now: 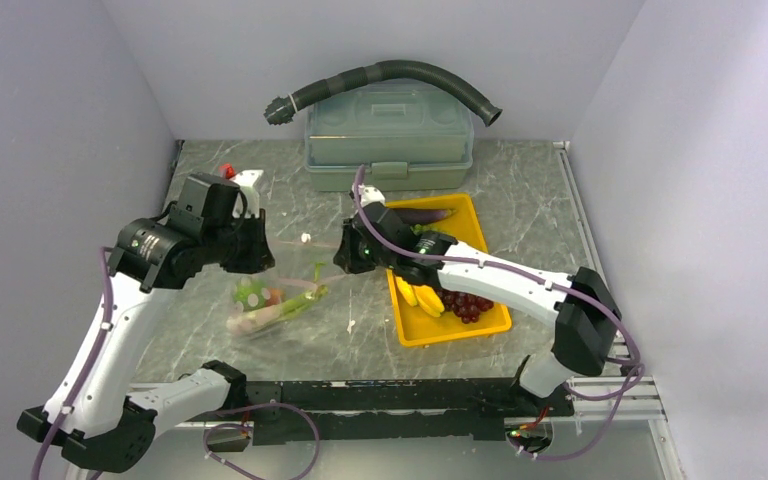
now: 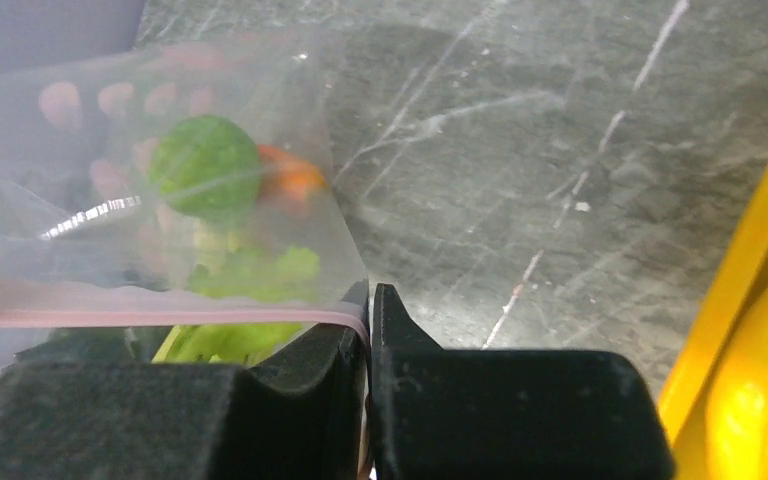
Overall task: Place the food in the zip-top bag and seal the zipper
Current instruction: Adjust the zipper food storage bag at the center of the board, then pick up the fake fruit from the bin.
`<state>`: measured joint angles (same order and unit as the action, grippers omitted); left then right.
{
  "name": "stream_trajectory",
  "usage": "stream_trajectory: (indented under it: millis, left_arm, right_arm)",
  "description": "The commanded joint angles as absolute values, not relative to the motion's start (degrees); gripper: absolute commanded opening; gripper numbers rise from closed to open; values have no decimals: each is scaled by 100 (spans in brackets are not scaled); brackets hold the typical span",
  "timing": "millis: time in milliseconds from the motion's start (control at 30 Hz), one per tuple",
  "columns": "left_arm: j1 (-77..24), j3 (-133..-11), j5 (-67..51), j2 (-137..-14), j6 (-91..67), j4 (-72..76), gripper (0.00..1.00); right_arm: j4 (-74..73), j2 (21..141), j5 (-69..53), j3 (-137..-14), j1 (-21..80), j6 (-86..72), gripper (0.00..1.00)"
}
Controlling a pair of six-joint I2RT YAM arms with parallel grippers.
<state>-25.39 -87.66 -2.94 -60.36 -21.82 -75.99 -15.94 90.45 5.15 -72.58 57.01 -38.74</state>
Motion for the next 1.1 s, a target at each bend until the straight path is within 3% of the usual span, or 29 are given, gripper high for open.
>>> stream_trajectory:
  millis: [0, 133, 200, 400, 1067]
  left_arm:
    - [-2505, -8596, -353, -5897, -2140, -7102, 0]
    - [-2505, -8416, -465, -5931, -2177, -6883, 0]
    - [-2505, -8335, -527, -5962, -2187, -6783, 0]
    - [-2505, -8139, -598, -6092, -2203, -6570, 0]
    - [-2513, -7983, -774, -5974, -2127, -6363, 0]
  right_arm:
    - [-2092, 8739, 973, -6971, 5423, -3861, 11]
    - [-2138, 8386, 992, -6961, 5422, -3744, 27]
    - [-2201, 8215, 1000, -7012, 5423, -3645, 43]
    - [-2473, 7564, 1102, -7131, 5423, -3420, 65]
    - [-4403, 5749, 3120, -6584, 5270, -3159, 85]
